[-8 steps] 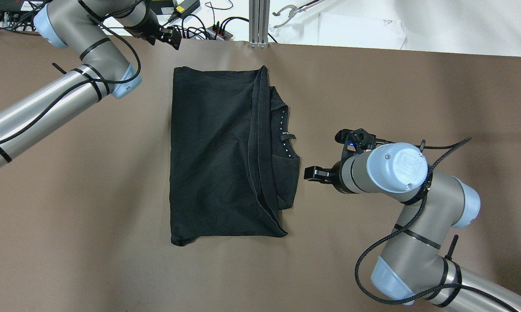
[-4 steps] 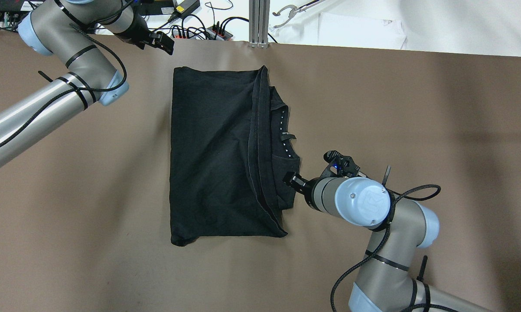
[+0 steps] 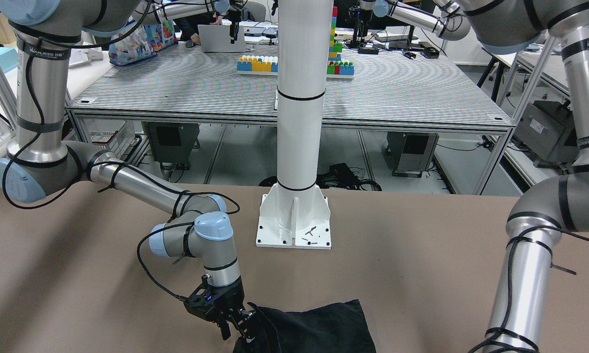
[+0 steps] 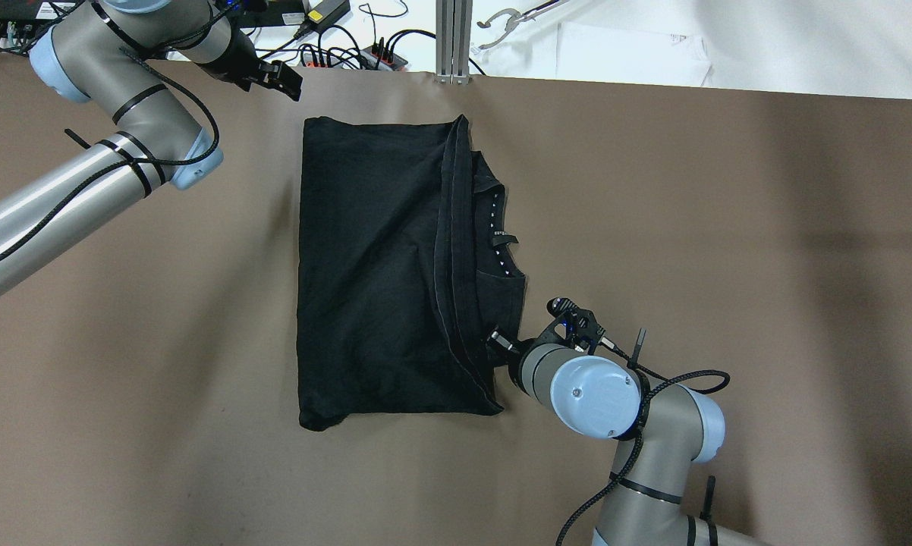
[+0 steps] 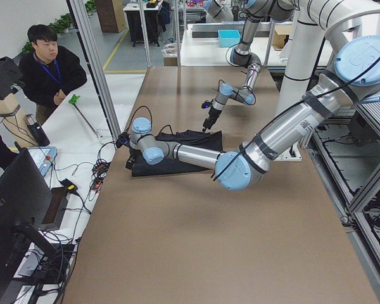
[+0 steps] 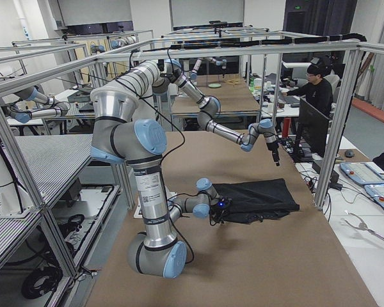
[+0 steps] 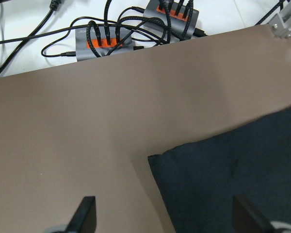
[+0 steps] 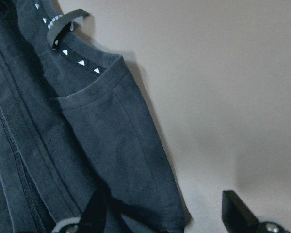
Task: Fold clothes
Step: 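Withdraw the left gripper while the right gripper reaches to the shirt's near corner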
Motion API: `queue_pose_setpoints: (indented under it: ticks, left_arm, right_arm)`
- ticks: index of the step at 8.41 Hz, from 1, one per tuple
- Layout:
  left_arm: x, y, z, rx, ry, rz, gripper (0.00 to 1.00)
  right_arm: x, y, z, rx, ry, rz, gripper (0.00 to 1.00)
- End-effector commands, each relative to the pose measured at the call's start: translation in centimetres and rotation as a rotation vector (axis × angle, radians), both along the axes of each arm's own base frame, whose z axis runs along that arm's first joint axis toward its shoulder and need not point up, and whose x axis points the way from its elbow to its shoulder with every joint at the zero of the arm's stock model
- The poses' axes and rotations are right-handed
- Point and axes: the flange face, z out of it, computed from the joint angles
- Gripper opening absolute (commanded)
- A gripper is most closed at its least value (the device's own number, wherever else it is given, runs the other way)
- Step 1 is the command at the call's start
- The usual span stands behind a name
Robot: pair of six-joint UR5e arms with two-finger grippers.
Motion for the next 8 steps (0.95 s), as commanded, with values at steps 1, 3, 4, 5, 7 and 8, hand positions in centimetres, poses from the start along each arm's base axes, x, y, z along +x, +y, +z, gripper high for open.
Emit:
queue_pose_setpoints:
  ticks: [1, 3, 4, 5, 7, 8]
  left_arm:
    - [0.0, 0.0, 0.1, -0.001, 0.0, 0.0, 1.0]
    - [0.1, 0.1, 0.2, 0.0, -0.002, 0.001, 1.0]
    - [0.1, 0.1, 0.3, -0.002, -0.003, 0.001, 1.0]
    - [0.1, 0.1, 0.3, -0.002, -0.003, 0.001, 1.0]
    - [0.1, 0.1, 0.4, -0.002, -0.003, 0.001, 1.0]
    - [0.0, 0.2, 0.9, -0.006, -0.005, 0.001, 1.0]
  right_arm:
    - [-1.2, 1.0, 0.1, -0.04, -0.025, 0.015, 0.59]
    - [-1.0, 1.1, -0.4, -0.036, -0.04, 0.012, 0.07]
    - [-0.5, 1.2, -1.0, -0.028, -0.053, 0.012, 0.0]
    - [0.9, 1.6, -2.3, -0.014, -0.081, 0.008, 0.0]
    - [3.5, 2.8, -2.1, -0.011, -0.095, -0.001, 0.0]
    - [3.9, 3.6, -1.3, -0.019, -0.092, -0.007, 0.0]
